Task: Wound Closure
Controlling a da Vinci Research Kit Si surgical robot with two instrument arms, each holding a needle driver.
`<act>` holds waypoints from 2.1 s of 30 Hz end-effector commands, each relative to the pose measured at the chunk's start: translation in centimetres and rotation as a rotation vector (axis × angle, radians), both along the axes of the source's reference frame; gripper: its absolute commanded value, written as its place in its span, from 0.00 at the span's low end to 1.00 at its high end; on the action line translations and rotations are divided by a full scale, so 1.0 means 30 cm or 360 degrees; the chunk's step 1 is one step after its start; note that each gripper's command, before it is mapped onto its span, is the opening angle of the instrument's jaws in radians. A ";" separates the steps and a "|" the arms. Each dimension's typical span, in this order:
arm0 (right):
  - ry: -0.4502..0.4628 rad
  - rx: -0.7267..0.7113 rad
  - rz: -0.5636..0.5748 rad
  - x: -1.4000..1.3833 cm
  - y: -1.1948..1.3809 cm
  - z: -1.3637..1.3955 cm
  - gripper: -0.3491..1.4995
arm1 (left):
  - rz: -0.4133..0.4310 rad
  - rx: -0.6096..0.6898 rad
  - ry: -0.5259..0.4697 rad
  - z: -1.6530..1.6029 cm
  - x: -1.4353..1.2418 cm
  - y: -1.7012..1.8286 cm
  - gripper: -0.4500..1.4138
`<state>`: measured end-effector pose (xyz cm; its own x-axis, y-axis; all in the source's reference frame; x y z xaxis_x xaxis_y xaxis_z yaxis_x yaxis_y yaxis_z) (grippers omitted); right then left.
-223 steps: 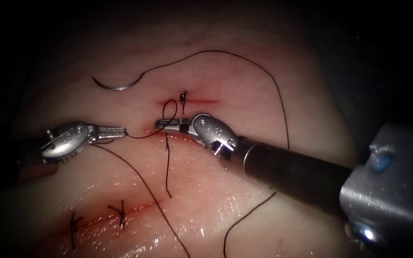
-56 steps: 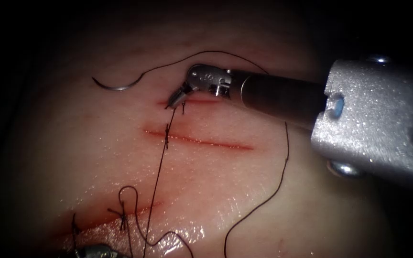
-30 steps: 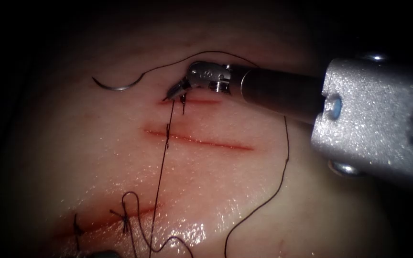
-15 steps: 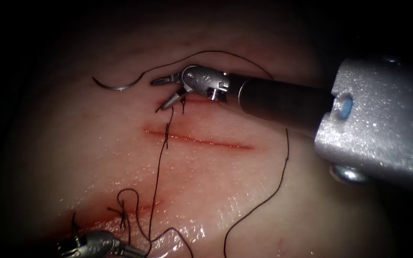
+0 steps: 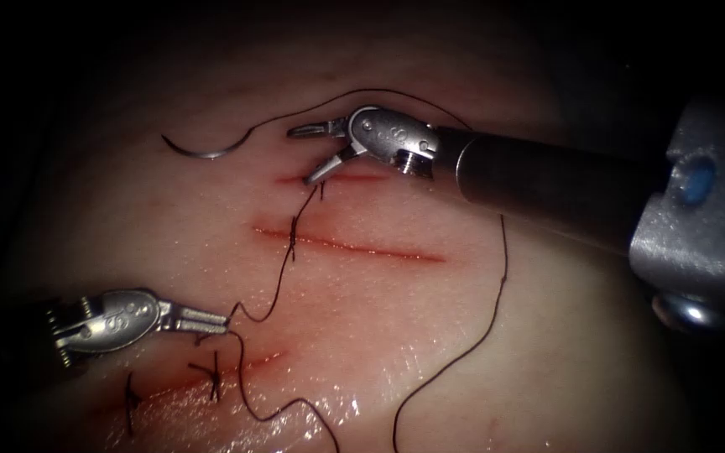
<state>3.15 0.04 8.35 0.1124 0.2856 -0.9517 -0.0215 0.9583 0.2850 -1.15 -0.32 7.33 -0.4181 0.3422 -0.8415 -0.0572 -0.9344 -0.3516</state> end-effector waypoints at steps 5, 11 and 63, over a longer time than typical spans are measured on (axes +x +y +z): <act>-0.0034 0.0011 0.0172 -0.0010 0.0033 -0.0009 0.95 | -0.0001 -0.0041 0.0016 0.002 -0.0023 0.009 0.00; -0.0032 -0.0018 0.0395 -0.0090 0.0109 -0.0110 0.99 | 0.0016 -0.0066 0.0016 0.002 -0.0023 0.017 0.00; 0.0588 0.0118 -0.0006 0.0344 -0.0328 0.0050 0.00 | 0.0504 -0.0171 -0.0026 0.015 -0.0021 0.044 0.00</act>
